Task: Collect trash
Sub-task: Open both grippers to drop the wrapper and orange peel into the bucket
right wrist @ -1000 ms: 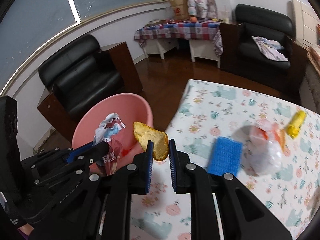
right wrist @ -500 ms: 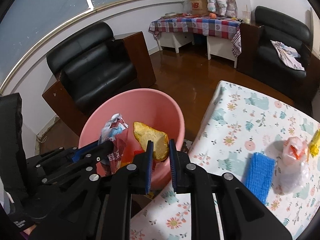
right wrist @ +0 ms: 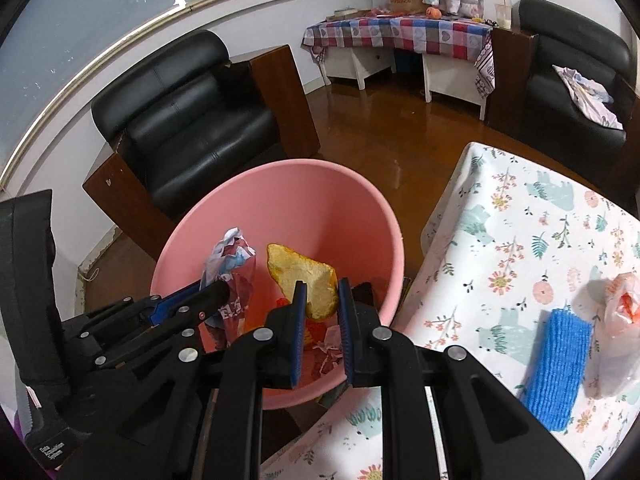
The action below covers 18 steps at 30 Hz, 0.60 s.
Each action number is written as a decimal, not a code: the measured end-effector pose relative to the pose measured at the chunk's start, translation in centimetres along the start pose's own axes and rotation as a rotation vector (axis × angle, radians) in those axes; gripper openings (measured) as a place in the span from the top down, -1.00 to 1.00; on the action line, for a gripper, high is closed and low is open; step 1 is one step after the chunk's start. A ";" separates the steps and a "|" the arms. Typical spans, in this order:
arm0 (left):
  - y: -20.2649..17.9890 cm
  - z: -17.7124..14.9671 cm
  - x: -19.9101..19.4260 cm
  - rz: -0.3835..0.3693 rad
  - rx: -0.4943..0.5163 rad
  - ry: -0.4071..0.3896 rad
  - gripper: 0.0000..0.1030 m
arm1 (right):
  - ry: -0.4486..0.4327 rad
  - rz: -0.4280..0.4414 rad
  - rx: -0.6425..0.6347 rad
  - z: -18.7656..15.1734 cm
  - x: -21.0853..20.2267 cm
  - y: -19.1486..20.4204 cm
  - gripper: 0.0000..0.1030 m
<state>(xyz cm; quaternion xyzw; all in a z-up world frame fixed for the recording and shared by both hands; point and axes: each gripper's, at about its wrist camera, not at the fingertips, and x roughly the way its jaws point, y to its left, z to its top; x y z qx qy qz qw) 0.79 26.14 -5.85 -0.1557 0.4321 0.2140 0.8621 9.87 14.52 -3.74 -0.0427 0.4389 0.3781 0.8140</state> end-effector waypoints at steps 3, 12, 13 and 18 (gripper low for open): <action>0.5 0.0 0.6 0.006 -0.007 0.009 0.77 | 0.003 -0.001 -0.003 0.2 0.5 0.2 0.69; 1.3 0.0 1.9 0.018 -0.023 0.029 0.76 | 0.019 -0.003 -0.001 0.2 1.6 0.6 0.69; 1.4 0.0 2.0 0.020 -0.024 0.031 0.75 | 0.019 -0.002 -0.001 0.1 1.7 0.7 0.69; 2.0 -0.1 2.3 0.031 -0.039 0.034 0.68 | 0.027 0.002 -0.001 0.2 2.1 0.9 0.69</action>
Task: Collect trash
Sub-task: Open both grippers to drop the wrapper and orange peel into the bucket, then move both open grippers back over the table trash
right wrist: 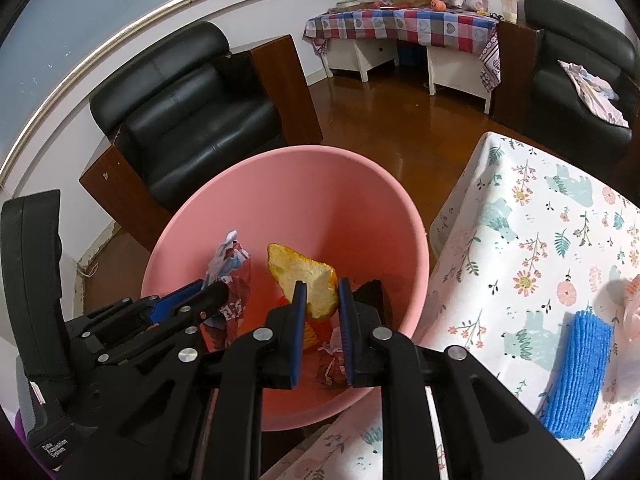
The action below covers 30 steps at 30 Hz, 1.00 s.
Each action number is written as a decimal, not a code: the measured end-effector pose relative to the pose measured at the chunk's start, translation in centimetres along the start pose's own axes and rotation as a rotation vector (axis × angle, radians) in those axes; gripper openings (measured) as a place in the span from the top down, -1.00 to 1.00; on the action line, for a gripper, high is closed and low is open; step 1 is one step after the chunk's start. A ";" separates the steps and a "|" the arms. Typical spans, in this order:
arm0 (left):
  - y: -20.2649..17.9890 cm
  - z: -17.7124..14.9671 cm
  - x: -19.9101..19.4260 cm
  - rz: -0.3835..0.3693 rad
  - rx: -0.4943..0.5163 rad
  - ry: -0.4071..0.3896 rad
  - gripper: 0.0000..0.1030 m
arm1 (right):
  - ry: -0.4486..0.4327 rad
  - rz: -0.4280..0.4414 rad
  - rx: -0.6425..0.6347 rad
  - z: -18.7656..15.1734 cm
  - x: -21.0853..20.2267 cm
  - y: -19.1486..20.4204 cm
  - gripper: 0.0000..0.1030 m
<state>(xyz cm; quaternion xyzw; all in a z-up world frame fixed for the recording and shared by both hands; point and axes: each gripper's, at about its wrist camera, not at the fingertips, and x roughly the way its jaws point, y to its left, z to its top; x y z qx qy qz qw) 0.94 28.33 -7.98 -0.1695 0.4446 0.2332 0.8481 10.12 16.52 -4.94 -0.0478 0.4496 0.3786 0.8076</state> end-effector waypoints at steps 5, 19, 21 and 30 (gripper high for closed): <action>-0.1 0.0 -0.1 -0.004 0.000 -0.005 0.38 | 0.018 0.014 0.009 0.1 0.5 -0.1 0.63; -0.9 -0.4 -1.3 -0.013 0.009 -0.029 0.28 | -0.025 0.017 0.004 -0.4 -1.6 -0.4 0.47; -1.1 -0.5 -1.8 -0.018 0.013 -0.036 0.28 | -0.036 0.016 0.006 -0.5 -2.1 -0.5 0.47; -2.6 -1.1 -4.2 -0.044 0.047 -0.066 0.28 | -0.080 0.006 0.031 -1.6 -4.9 -1.6 0.47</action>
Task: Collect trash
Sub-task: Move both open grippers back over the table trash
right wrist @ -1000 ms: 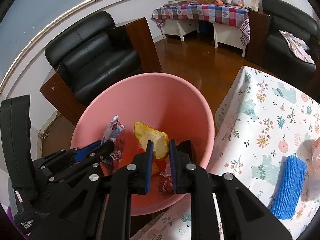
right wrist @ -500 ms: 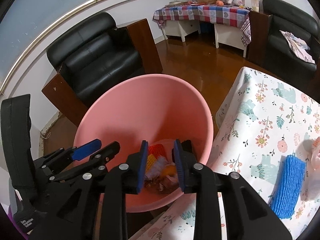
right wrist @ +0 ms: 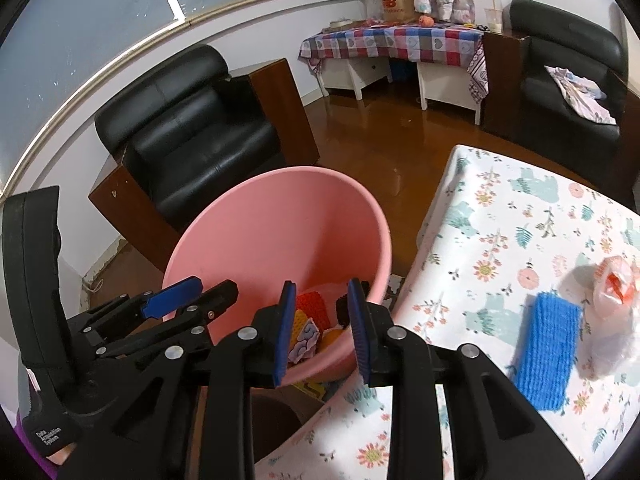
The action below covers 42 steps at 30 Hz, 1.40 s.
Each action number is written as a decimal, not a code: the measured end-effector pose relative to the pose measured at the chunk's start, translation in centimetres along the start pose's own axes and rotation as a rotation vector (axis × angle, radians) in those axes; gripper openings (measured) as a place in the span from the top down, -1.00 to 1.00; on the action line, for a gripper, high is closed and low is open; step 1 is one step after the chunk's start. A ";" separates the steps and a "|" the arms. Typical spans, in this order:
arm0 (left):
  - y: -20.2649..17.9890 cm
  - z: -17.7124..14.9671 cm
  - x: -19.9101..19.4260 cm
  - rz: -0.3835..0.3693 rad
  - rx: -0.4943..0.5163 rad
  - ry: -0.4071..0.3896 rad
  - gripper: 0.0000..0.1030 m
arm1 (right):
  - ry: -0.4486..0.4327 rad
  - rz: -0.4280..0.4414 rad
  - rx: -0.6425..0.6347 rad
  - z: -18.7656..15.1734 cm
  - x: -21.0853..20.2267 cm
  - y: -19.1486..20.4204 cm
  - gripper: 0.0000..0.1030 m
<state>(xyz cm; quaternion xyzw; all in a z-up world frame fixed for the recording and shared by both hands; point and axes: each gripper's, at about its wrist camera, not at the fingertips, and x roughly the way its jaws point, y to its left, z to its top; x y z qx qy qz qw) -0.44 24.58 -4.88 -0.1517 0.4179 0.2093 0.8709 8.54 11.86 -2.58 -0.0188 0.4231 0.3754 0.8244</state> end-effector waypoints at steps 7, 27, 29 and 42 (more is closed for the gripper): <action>-2.4 -0.6 -1.4 -0.027 0.045 -0.012 0.28 | -0.018 -0.018 0.022 -0.9 -1.6 -1.2 0.47; -7.8 -1.4 -2.0 -0.066 0.155 0.008 0.28 | -0.016 -0.053 0.099 -3.5 -4.2 -5.7 0.47; -8.7 -1.6 -1.8 -0.075 0.167 0.015 0.28 | -0.010 -0.059 0.105 -3.9 -4.4 -6.2 0.47; -8.6 -2.5 -3.0 -0.007 0.163 0.011 0.28 | 0.034 0.068 0.037 -3.9 -4.2 -5.7 0.47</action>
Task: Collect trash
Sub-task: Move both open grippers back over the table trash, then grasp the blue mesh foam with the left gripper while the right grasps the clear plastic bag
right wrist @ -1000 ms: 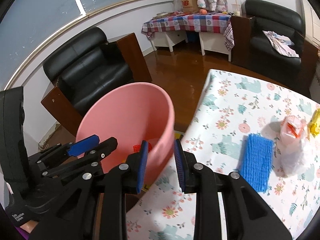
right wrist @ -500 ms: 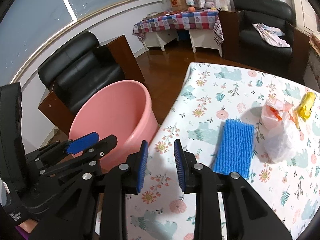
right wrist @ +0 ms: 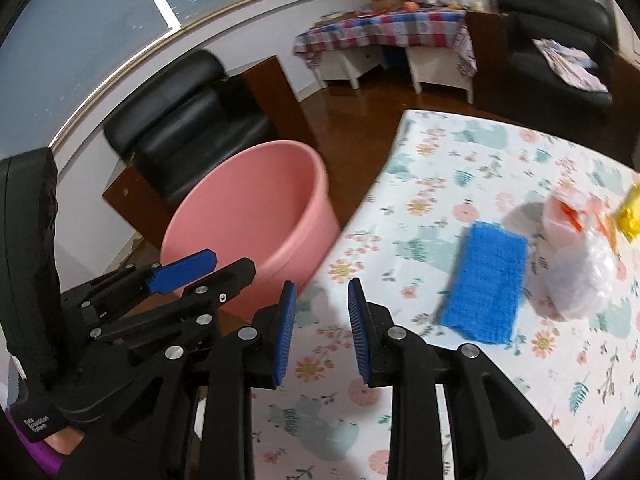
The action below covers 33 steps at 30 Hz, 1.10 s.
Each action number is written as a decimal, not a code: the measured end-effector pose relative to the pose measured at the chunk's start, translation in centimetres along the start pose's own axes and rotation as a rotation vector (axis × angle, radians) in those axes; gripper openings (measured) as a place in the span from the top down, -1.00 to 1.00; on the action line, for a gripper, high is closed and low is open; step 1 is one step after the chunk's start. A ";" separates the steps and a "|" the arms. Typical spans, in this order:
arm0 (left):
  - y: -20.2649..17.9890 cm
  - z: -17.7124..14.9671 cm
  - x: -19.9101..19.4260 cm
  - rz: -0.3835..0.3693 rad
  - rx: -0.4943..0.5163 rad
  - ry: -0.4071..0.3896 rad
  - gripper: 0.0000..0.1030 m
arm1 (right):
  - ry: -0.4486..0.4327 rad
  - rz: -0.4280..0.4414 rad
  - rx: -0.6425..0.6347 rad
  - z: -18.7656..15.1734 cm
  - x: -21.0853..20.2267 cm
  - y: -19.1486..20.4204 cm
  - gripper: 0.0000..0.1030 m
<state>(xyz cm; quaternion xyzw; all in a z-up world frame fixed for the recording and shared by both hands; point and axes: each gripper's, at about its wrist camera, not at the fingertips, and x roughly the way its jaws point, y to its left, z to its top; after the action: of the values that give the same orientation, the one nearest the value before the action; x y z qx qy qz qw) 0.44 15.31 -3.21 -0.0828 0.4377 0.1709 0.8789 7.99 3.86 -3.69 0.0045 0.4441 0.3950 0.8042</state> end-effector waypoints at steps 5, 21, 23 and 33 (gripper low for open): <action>1.3 -0.4 -0.6 0.031 -0.035 -0.006 0.28 | 0.003 0.024 -0.034 -0.2 0.2 1.3 0.47; -5.7 0.5 -0.1 -0.155 0.070 -0.033 0.13 | -0.117 -0.221 0.112 -3.7 -6.6 -7.4 0.47; -7.0 0.7 0.5 -0.191 0.091 -0.022 0.13 | -0.120 -0.245 0.146 -4.0 -6.9 -8.8 0.47; -12.1 1.4 3.8 -0.241 0.172 0.049 0.12 | -0.132 -0.287 0.244 -3.9 -6.8 -13.1 0.47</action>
<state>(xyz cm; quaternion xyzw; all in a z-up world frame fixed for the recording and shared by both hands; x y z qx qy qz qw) 8.15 5.36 -5.43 -0.0632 0.4590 0.0239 0.8859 11.49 -10.81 -5.92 0.0642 0.4312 0.2186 0.8730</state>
